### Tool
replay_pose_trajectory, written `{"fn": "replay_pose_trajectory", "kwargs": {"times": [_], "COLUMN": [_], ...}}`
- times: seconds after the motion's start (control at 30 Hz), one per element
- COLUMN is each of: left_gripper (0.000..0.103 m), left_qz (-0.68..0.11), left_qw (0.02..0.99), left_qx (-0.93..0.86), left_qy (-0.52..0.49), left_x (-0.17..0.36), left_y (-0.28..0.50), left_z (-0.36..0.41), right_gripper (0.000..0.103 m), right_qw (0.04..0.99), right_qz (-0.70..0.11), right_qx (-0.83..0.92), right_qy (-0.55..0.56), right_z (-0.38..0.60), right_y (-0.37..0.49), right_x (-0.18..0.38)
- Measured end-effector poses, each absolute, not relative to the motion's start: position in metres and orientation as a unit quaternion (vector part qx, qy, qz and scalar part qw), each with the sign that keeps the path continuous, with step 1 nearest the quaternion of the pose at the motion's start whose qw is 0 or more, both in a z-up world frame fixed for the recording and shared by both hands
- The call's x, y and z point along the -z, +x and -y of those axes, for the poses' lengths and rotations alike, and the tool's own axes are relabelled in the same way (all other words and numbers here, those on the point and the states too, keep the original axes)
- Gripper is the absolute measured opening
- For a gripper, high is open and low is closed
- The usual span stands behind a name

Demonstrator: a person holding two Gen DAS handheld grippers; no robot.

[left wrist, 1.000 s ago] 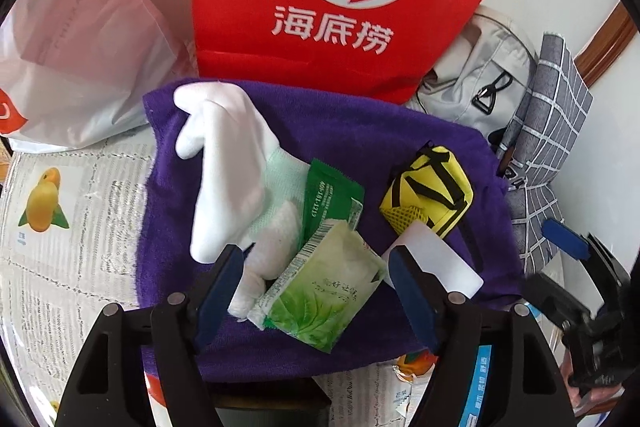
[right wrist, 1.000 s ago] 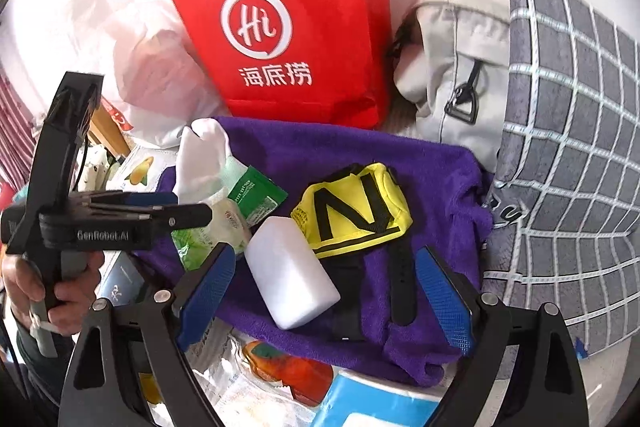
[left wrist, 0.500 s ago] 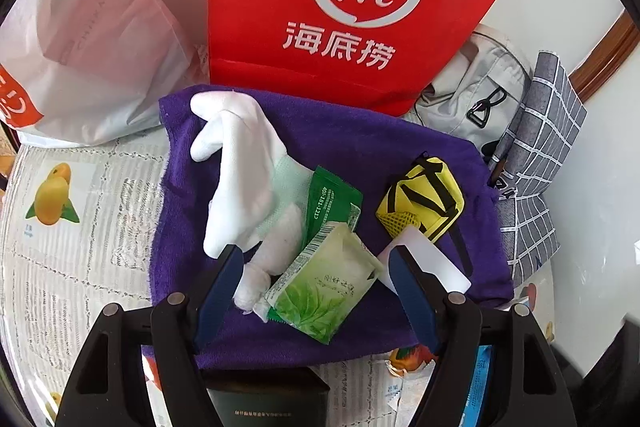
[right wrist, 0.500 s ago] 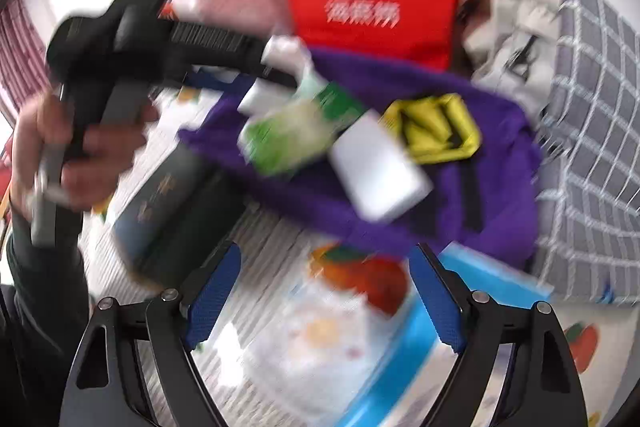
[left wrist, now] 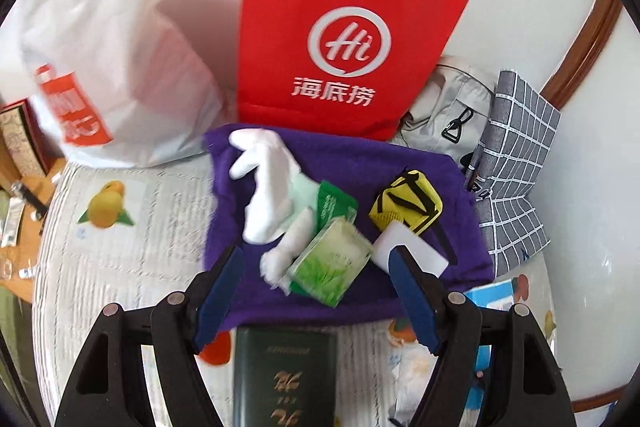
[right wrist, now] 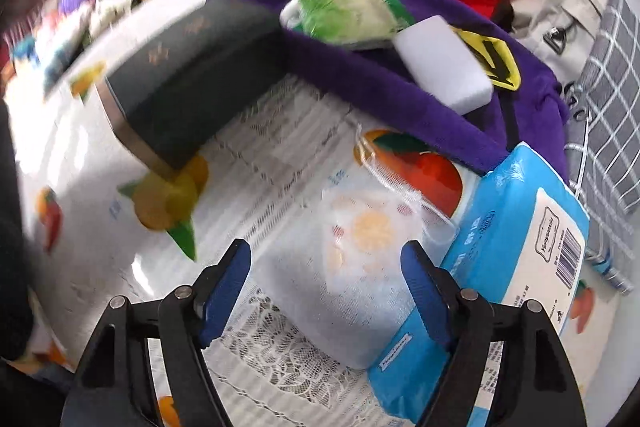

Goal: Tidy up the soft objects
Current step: 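Release the green tissue pack onto the towel with the left gripper while the right gripper withdraws, then move the right gripper to the white mesh bag while the left gripper approaches the orange-slice candy packet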

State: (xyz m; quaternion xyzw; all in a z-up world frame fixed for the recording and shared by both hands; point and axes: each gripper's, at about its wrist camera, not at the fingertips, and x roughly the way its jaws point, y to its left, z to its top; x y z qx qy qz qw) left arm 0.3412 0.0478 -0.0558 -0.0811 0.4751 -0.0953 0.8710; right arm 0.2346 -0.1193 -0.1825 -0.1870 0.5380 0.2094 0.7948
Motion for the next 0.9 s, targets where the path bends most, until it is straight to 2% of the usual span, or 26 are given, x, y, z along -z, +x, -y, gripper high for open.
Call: {"fn": "replay_pose_trajectory", "kwargs": {"times": [0.17,0.23,0.27,0.3,0.33,0.43,0.6,0.9], "left_gripper": [0.074,0.074,0.074,0.074,0.074,0.074,0.074,0.074], "left_qz": [-0.478,-0.478,-0.478,-0.479,-0.479,-0.479,-0.481,-0.496], "left_qw": [0.870,0.870,0.870,0.870,0.870,0.869,0.868,0.859], "left_qx": [0.072,0.066,0.064,0.063,0.062,0.057,0.055,0.062], "left_qy": [-0.096,-0.102,-0.103,-0.103,-0.103,-0.108,-0.111,-0.108], "left_x": [0.059,0.061,0.062,0.063,0.064,0.065,0.067,0.080], "left_y": [0.315,0.307,0.302,0.297,0.294,0.282,0.262,0.223], "left_z": [-0.077,-0.086,-0.091,-0.095,-0.097,-0.105,-0.111,-0.099], "right_gripper": [0.072,0.058,0.048,0.032,0.024,0.015,0.007,0.006], "right_qw": [0.788,0.791,0.793,0.793,0.790,0.802,0.808,0.791], "right_qz": [-0.547,-0.548,-0.547,-0.549,-0.556,-0.550,-0.546,-0.553], "right_qx": [-0.202,-0.199,-0.199,-0.201,-0.210,-0.204,-0.208,-0.264], "right_qy": [-0.200,-0.185,-0.179,-0.170,-0.151,-0.114,-0.075,-0.008], "right_z": [0.106,0.108,0.109,0.111,0.113,0.122,0.128,0.129], "right_y": [0.231,0.230,0.229,0.228,0.227,0.219,0.197,0.139], "right_x": [0.196,0.194,0.194,0.193,0.193,0.192,0.189,0.182]}}
